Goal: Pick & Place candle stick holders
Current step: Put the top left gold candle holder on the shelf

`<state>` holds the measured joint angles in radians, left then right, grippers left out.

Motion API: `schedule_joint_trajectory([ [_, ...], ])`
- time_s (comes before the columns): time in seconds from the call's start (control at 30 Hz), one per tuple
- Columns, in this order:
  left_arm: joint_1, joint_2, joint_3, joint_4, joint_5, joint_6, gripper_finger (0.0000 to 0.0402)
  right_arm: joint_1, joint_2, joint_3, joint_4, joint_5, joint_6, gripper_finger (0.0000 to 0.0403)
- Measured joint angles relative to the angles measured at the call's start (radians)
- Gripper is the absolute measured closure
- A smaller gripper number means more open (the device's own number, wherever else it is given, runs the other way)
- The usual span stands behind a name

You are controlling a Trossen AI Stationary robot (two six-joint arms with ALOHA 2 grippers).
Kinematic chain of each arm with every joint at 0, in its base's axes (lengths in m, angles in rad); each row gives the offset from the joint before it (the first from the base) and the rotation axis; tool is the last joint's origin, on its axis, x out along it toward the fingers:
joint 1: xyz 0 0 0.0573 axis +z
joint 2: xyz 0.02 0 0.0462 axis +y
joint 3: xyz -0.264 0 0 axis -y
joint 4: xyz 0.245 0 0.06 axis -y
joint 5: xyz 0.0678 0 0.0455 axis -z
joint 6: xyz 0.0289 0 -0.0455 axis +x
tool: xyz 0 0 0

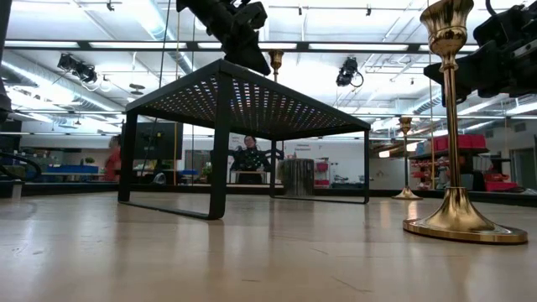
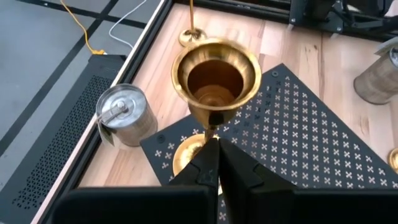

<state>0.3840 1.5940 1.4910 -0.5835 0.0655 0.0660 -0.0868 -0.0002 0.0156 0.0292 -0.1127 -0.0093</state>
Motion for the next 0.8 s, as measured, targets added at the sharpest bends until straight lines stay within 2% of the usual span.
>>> schedule_joint_trajectory([
  [0.8,-0.002,0.004,0.000,0.005,0.027,-0.002,0.0398,0.000,0.000,0.000,0.000,0.000,0.000,0.0380],
])
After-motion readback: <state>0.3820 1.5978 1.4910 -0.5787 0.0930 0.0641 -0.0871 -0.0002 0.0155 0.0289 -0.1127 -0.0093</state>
